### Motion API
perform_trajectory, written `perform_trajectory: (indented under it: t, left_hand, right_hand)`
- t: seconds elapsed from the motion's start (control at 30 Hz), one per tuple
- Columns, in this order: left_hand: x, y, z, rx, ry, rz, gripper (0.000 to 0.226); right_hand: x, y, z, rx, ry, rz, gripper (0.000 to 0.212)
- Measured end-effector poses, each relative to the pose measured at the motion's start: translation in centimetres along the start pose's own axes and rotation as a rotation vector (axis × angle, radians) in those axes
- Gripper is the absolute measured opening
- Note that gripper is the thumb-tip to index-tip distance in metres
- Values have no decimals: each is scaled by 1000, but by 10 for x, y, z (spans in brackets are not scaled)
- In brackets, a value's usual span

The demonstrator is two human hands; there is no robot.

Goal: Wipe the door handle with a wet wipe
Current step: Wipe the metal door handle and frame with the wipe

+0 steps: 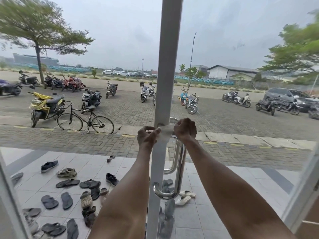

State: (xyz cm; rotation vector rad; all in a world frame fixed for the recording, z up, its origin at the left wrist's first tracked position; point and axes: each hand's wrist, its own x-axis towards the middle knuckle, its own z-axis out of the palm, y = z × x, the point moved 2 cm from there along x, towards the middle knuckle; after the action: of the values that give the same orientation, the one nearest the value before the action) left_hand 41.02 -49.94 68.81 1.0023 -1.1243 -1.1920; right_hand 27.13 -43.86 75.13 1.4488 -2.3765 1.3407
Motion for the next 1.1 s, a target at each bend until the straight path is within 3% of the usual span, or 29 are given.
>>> perform_trajectory:
  t: [0.13, 0.27, 0.4, 0.53, 0.7, 0.87, 1.0, 1.1]
  left_hand:
    - [0, -6, 3, 25, 19, -6, 36]
    - [3, -9, -3, 32, -6, 3, 34]
    - [7, -12, -11, 147, -9, 13, 33]
    - [13, -14, -15, 283, -35, -22, 32]
    - [10, -13, -12, 357, -13, -12, 24]
    - [13, -5, -21, 423, -25, 17, 18]
    - [21, 5, -30, 452, 23, 54, 8]
    - [21, 10, -26, 441, 33, 59, 8]
  right_hand:
    - [-15, -18, 9, -129, 143, -245, 25]
    - [-25, -26, 26, -203, 60, -321, 41]
    - [-22, -18, 33, -161, -83, -227, 42]
    - [-11, -11, 26, -336, -196, -312, 56]
    - [-7, -30, 35, -524, -234, -407, 35]
    - [-11, -47, 52, -712, -216, -378, 17]
    - [-27, -29, 55, -719, -163, -424, 26]
    - [-40, -11, 51, -970, -145, -529, 55]
